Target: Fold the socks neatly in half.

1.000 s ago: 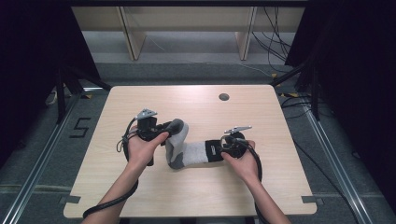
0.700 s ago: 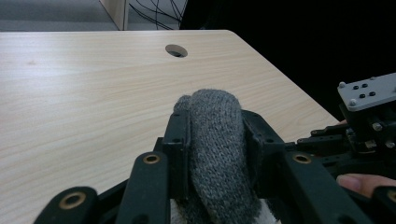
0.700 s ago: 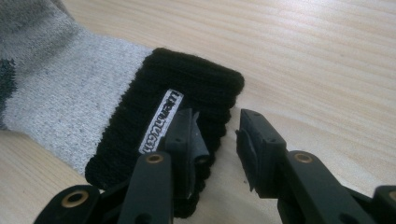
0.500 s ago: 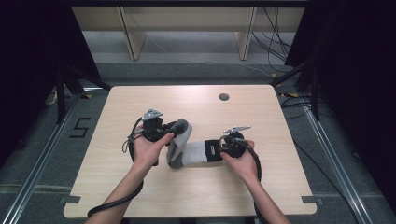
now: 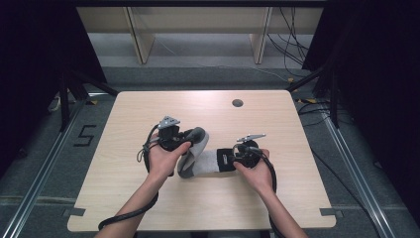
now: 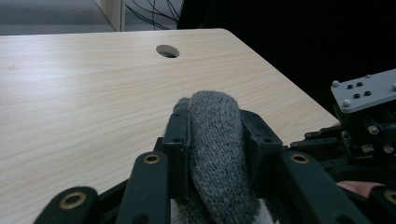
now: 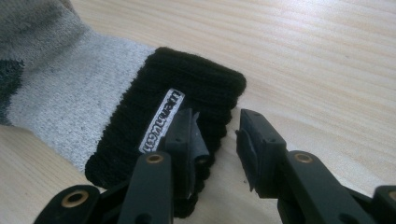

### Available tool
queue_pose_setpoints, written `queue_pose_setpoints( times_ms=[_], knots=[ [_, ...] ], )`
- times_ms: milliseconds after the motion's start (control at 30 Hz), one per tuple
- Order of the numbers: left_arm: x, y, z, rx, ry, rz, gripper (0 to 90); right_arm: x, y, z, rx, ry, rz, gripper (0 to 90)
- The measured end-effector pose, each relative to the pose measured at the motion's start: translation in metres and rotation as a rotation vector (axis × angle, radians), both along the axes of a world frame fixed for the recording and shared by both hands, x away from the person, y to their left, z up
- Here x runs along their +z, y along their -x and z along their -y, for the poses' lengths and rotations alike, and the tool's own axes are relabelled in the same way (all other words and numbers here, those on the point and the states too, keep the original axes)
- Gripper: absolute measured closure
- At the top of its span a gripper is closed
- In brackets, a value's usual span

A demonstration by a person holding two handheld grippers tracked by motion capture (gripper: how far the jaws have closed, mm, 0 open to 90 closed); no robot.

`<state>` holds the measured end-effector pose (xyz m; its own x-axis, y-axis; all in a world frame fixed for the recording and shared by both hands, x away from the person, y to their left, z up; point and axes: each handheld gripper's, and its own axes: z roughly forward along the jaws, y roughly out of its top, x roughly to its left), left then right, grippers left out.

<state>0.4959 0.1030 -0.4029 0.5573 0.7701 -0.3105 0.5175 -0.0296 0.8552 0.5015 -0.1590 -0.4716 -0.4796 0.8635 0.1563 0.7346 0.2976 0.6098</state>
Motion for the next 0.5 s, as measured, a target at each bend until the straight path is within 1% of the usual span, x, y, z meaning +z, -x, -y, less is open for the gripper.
queue_pose_setpoints(
  times_ms=[33,133,167,200,233,300,333,400,433,467,500],
  knots=[
    [0.001,0.000,0.001,0.007,-0.012,-0.002,65.7,-0.001,0.000,0.000,-0.004,-0.009,0.013,66.5],
    [0.000,0.000,0.005,-0.002,-0.006,0.008,65.7,0.000,0.000,0.000,0.004,-0.011,-0.013,66.5],
    [0.001,0.000,0.007,0.000,-0.016,0.001,65.7,-0.001,0.000,0.000,0.003,-0.013,-0.012,66.5],
    [0.001,0.000,0.008,0.002,-0.016,0.001,65.8,-0.001,0.000,0.000,0.002,-0.013,-0.010,66.5],
    [0.000,-0.001,0.009,-0.007,-0.013,0.005,65.8,-0.001,0.000,-0.001,-0.006,-0.014,-0.006,66.5],
    [0.000,-0.001,0.012,-0.004,-0.020,0.002,65.8,-0.001,0.000,-0.001,-0.005,-0.014,-0.007,66.5],
    [-0.001,-0.001,0.014,-0.005,-0.016,0.008,65.8,-0.001,-0.001,-0.001,-0.004,-0.015,-0.004,66.6],
    [-0.001,-0.001,0.017,-0.009,-0.018,0.007,65.8,-0.001,-0.001,-0.002,-0.007,-0.010,-0.006,66.5],
    [-0.001,-0.001,0.019,-0.012,-0.029,0.002,65.8,-0.001,-0.001,-0.002,0.000,-0.013,-0.006,66.6],
    [-0.003,-0.002,0.021,-0.023,-0.022,0.008,65.8,-0.001,-0.001,-0.002,0.000,-0.014,-0.006,66.6],
    [-0.003,-0.001,0.024,-0.023,-0.030,0.008,65.8,-0.001,-0.001,-0.002,0.003,-0.013,-0.005,66.5]
  ],
)
